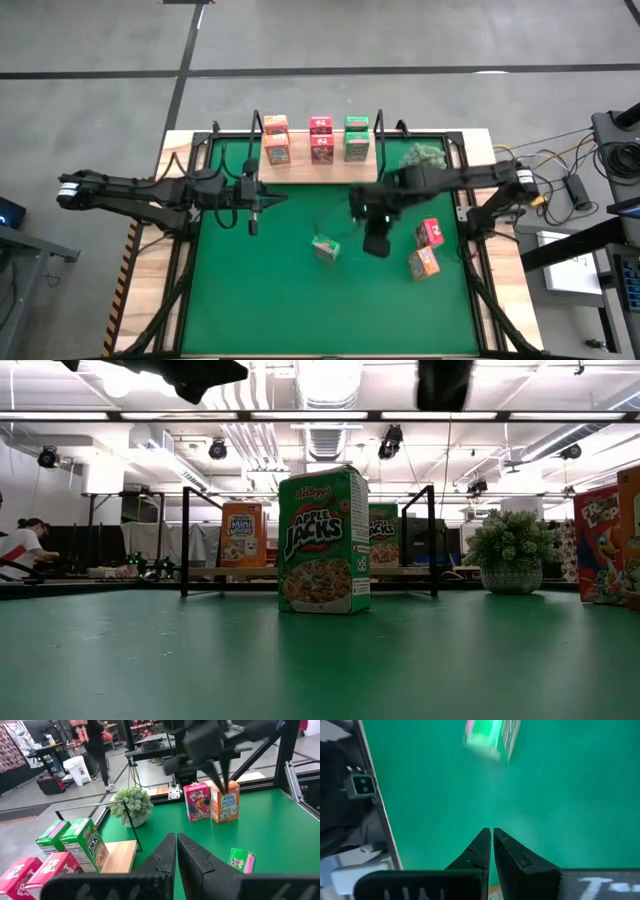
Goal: Stack cereal on shelf
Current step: Put the orange cereal box on the shelf aligned with the other orange cereal boxes
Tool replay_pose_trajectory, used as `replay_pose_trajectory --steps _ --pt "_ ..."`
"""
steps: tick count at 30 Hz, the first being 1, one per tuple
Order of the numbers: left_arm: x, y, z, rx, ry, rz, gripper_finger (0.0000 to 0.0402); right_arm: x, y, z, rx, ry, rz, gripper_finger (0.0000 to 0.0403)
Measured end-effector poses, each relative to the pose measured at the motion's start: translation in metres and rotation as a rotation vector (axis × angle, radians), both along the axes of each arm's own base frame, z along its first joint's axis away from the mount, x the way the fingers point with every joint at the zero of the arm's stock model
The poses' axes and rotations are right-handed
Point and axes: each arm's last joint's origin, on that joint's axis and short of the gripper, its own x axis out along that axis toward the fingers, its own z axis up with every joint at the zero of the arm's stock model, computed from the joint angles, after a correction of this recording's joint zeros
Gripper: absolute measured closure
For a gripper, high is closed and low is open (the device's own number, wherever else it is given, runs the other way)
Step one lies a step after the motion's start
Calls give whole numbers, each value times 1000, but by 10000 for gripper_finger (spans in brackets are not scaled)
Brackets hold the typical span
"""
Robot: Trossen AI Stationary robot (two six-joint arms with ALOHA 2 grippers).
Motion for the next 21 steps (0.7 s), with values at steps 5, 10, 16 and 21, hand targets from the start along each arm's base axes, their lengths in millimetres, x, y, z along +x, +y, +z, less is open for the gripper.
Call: replay_pose_trajectory --steps 5,10,16,21 --pt "3 0 -2 0 12 0 402 -16 32 -18 51 136 -110 390" --pt "5 0 -4 1 23 0 402 -45 53 -28 99 257 -296 390" --pt "7 0 -7 1 37 0 402 -90 63 -43 67 323 -545 390" --pt "7 0 -7 1 39 0 402 -117 64 -44 90 321 -730 384"
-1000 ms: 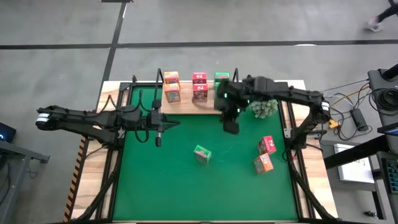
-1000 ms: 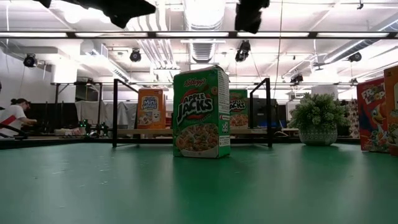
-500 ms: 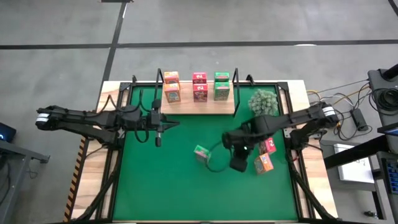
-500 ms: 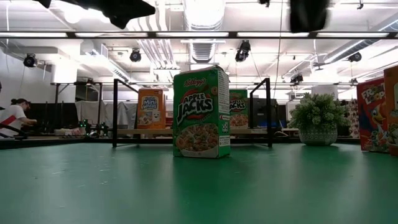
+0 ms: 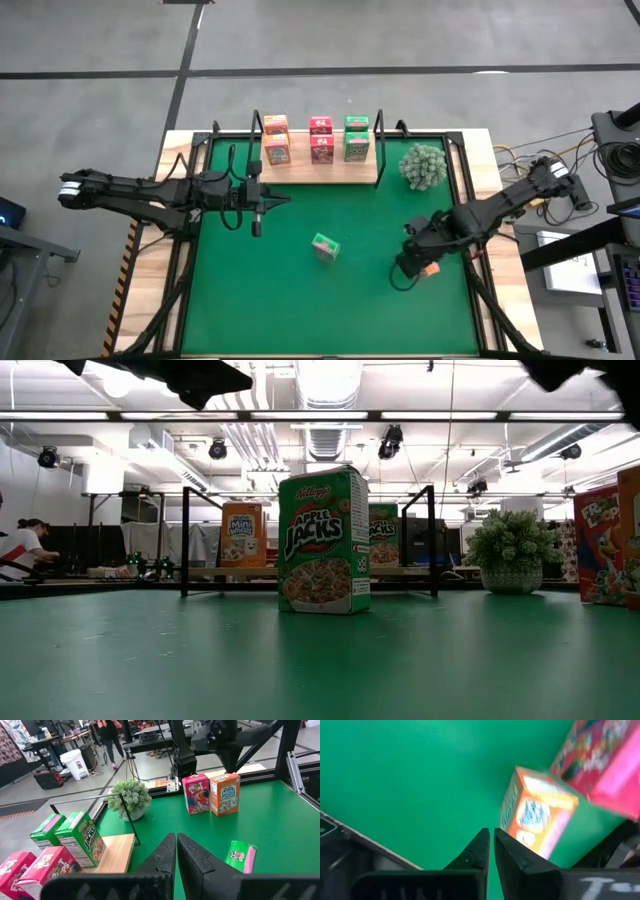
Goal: Stack cereal on shelf
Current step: Put the orange cereal box on the shelf aligned with the other orange cereal boxes
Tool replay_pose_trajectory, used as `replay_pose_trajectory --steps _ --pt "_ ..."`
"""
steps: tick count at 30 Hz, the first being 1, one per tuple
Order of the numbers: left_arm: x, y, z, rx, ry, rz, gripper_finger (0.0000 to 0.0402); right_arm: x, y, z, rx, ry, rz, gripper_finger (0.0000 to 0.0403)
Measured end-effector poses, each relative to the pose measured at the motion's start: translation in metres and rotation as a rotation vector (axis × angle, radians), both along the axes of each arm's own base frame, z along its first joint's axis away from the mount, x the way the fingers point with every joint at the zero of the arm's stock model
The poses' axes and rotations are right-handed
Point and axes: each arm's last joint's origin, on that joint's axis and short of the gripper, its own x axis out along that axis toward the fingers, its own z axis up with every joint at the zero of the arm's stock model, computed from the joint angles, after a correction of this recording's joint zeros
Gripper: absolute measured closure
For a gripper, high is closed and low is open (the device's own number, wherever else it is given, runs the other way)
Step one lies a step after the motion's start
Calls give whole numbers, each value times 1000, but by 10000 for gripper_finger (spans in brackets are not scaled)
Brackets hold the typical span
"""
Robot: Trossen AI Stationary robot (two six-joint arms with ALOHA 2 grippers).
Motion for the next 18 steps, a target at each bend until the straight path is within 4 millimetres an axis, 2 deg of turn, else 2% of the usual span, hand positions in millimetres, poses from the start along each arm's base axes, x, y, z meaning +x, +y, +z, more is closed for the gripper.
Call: replay_pose_trajectory --steps 5,13,18 --pt "1 0 -1 0 2 0 402 -12 5 -1 6 17 -46 336" --pt "1 0 -1 0 2 -1 402 -20 9 -21 -5 111 -76 206" --pt "0 0 0 0 2 0 402 -22 11 -23 -4 121 -69 144"
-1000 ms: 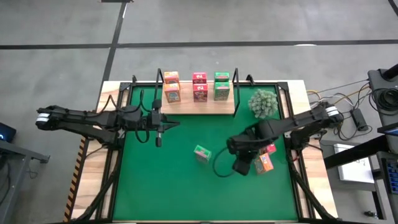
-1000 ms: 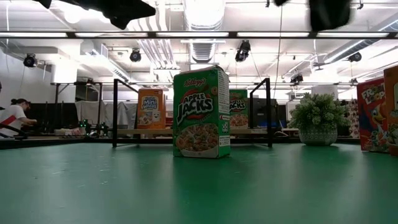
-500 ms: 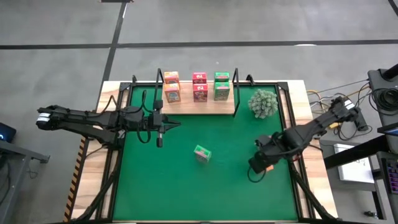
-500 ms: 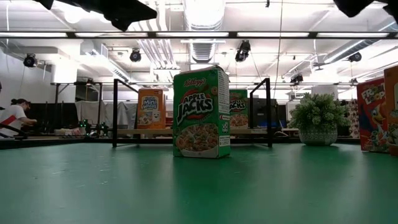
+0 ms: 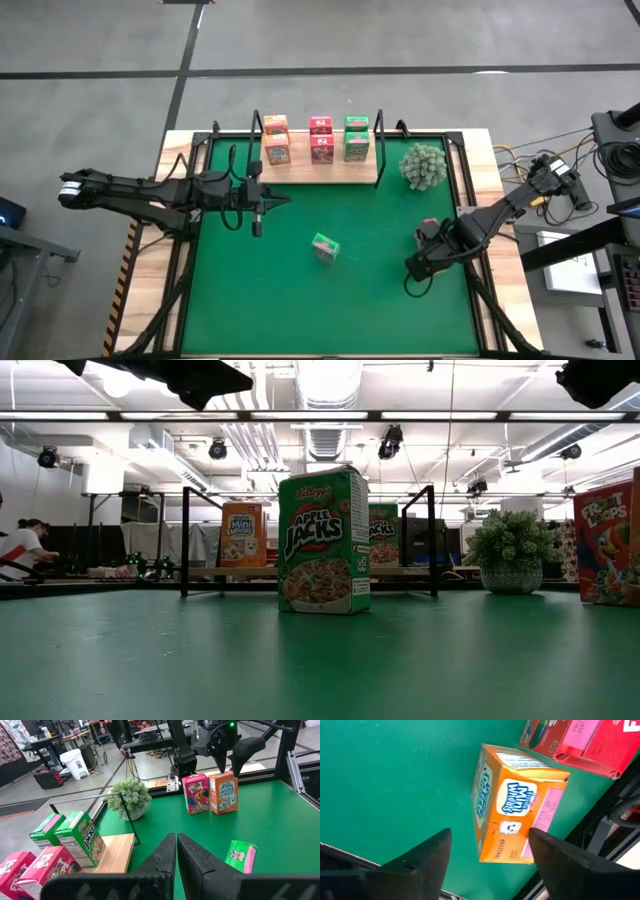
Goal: Stack cereal on shelf
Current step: Put the orange cereal box on the shelf aligned with the other orange cereal boxes
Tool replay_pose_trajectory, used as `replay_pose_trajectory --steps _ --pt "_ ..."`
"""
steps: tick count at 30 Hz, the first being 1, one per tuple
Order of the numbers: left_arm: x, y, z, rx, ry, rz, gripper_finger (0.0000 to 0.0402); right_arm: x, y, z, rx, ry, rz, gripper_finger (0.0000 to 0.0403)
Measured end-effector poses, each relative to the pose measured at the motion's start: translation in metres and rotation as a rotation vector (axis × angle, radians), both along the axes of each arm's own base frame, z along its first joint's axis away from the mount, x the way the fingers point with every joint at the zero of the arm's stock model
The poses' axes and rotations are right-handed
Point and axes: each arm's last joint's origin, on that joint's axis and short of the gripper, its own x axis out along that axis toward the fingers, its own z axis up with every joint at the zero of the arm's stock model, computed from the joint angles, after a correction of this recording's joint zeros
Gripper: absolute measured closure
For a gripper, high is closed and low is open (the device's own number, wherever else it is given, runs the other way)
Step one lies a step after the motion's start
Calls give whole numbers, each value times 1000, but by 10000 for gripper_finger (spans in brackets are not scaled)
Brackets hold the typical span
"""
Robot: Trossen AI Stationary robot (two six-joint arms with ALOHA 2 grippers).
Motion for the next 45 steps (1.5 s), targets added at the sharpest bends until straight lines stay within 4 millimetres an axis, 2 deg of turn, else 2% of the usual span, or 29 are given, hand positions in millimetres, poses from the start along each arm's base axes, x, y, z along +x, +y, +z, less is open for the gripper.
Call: replay_pose_trajectory --steps 6,17,24,37,45 --pt "0 0 0 0 0 0 402 1 1 6 27 -2 -18 116" --pt "0 0 -1 0 5 0 402 -3 -1 8 -3 55 -126 134" --pt "0 0 -1 0 8 0 402 -2 -3 7 -64 20 -214 130" --pt "0 0 -2 1 20 0 402 -4 -4 -16 -83 48 -262 139" --pt "0 0 -2 0 19 0 402 -1 -3 -22 -58 15 -250 171"
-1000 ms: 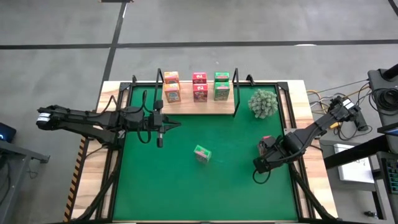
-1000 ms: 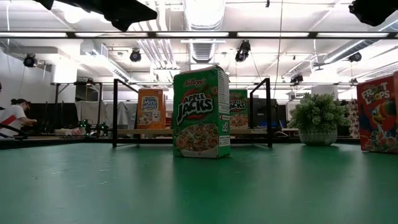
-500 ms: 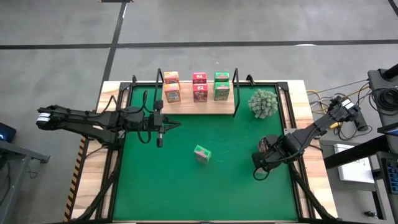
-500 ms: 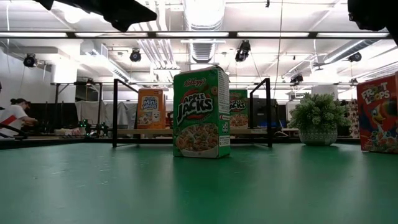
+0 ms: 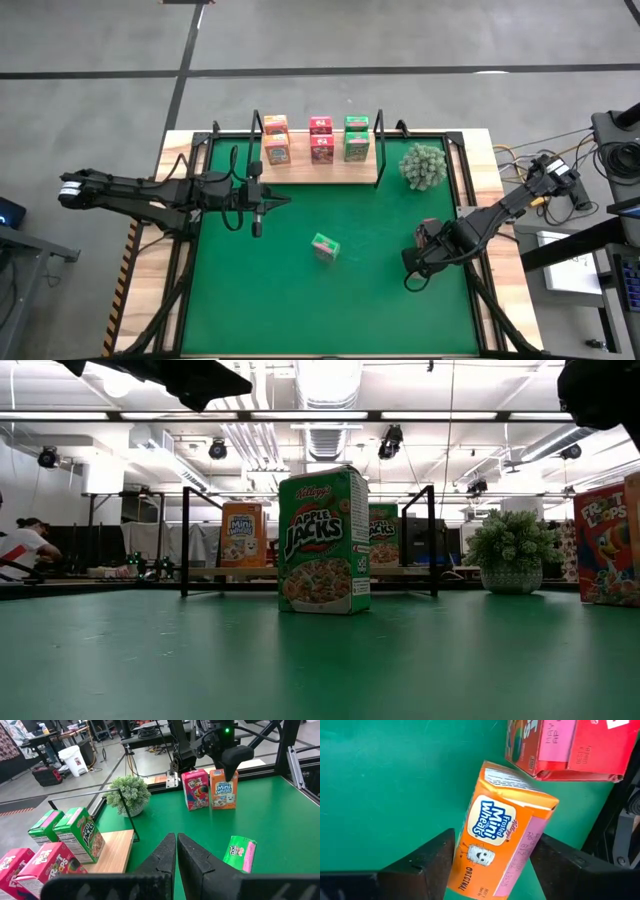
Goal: Stack cereal on shelf
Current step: Put the orange cereal box on the shelf aligned with the other orange cereal boxes
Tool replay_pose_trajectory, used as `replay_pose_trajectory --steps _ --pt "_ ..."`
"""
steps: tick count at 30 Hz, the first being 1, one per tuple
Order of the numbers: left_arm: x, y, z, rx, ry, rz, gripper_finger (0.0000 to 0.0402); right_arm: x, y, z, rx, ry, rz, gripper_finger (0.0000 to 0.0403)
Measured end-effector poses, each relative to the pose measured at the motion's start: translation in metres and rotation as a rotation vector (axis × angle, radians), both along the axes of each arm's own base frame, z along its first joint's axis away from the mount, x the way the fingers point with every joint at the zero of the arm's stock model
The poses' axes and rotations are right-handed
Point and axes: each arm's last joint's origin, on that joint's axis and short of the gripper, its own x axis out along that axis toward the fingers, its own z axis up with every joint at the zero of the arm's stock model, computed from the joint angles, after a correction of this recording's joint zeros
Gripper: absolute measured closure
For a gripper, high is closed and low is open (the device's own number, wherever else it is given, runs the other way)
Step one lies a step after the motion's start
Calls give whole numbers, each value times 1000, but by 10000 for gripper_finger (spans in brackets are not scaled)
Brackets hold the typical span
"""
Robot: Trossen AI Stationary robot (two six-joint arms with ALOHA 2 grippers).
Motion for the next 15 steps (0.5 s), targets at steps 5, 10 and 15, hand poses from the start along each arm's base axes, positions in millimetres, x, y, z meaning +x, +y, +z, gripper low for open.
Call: replay_pose_trajectory --steps 5,10,15 --pt "0 0 0 0 0 0 402 0 0 0 1 -2 3 188" --pt "0 0 0 0 0 0 402 0 0 0 2 -3 13 203" --pt "0 0 0 -3 0 0 402 0 0 0 1 -6 30 213"
